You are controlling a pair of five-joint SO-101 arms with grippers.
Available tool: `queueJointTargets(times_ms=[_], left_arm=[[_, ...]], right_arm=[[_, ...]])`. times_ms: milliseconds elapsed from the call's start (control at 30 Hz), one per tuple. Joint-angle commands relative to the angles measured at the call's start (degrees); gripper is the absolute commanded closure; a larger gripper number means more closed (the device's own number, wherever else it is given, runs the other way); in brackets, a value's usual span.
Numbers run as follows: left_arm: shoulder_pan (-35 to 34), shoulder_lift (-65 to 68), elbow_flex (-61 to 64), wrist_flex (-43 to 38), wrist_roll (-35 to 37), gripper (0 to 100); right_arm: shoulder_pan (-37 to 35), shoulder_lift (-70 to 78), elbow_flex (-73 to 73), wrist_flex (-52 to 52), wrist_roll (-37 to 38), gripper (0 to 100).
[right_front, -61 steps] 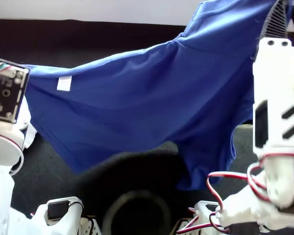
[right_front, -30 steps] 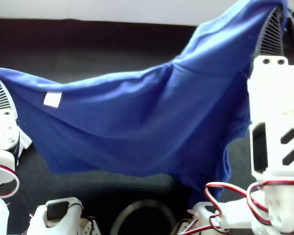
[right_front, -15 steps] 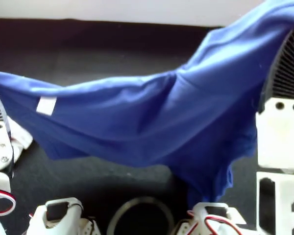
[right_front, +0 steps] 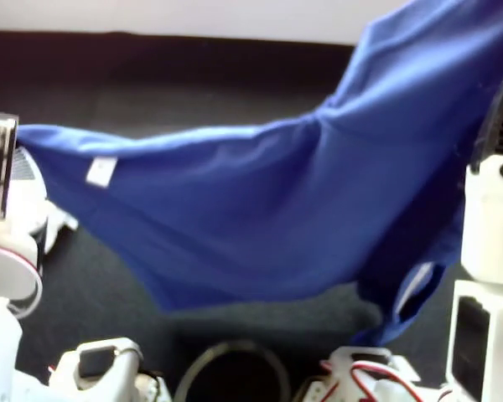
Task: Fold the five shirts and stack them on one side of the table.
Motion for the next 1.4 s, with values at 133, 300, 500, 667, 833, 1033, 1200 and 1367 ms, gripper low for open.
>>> queueJointTargets(times_ms=[133,300,500,667,833,1033,1200,1367], left_arm=[[0.57,-6.11,0.66,0.09,0.79,99],[0.48,-9.71,0.66,0.09,0.70,99],[0.48,-11.21,0.66,0.09,0.53,99],[-2.51,-10.86,2.68,-0.44,0.44,99],[-3.12,-10.86,13.93,-5.10,0.44,99],[-2.86,-10.86,33.54,-17.49,0.44,99],[-2.77,-7.60,49.10,-30.33,0.44,99],[-2.77,5.93,48.75,-37.36,0.62,99]], right_arm=[[-0.31,0.66,-0.48,4.53,0.35,99.1],[-2.42,-3.38,-0.84,5.93,0.35,99.1],[-5.76,-5.32,-0.57,5.93,0.62,99.1],[-5.85,-3.38,6.02,5.49,0.44,99.1],[-5.93,1.36,15.43,4.79,0.26,99.1],[-6.02,9.27,30.02,1.45,0.26,99.1],[-6.02,16.75,42.07,-5.93,0.26,99.1],[-5.41,26.59,44.97,-17.63,0.35,99.1]])
